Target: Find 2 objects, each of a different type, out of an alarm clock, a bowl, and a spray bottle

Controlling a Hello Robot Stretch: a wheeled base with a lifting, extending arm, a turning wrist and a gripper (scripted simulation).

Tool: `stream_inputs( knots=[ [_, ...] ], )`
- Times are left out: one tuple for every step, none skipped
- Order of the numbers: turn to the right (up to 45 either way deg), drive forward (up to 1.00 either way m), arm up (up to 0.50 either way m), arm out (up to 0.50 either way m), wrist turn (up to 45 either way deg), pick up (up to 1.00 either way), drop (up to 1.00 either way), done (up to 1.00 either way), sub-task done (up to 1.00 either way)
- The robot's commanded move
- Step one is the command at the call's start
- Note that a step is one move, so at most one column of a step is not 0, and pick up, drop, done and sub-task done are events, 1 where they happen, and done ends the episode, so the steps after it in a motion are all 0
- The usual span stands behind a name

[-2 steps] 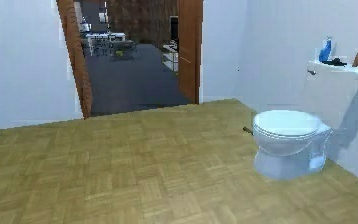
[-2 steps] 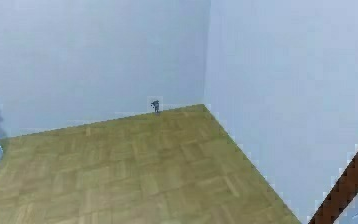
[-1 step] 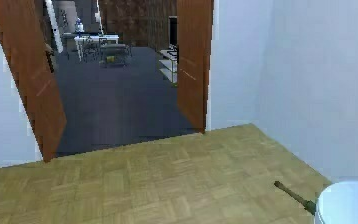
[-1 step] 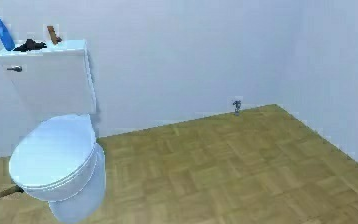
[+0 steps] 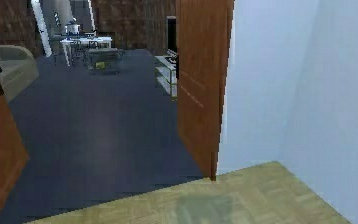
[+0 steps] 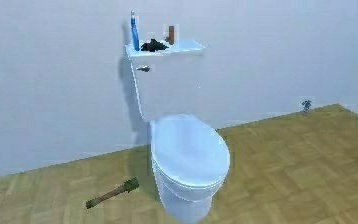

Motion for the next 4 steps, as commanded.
stream_inputs(
  knots=[
    [45.0,0.0,0.0,0.0,0.0,0.0,0.0,0.0,0.0],
    [6.0,0.0,0.0,0.0,0.0,0.0,0.0,0.0,0.0],
    [0.0,0.55,0.0,0.0,0.0,0.0,0.0,0.0,0.0],
    [45.0,0.0,0.0,0.0,0.0,0.0,0.0,0.0,0.0]
  ],
)
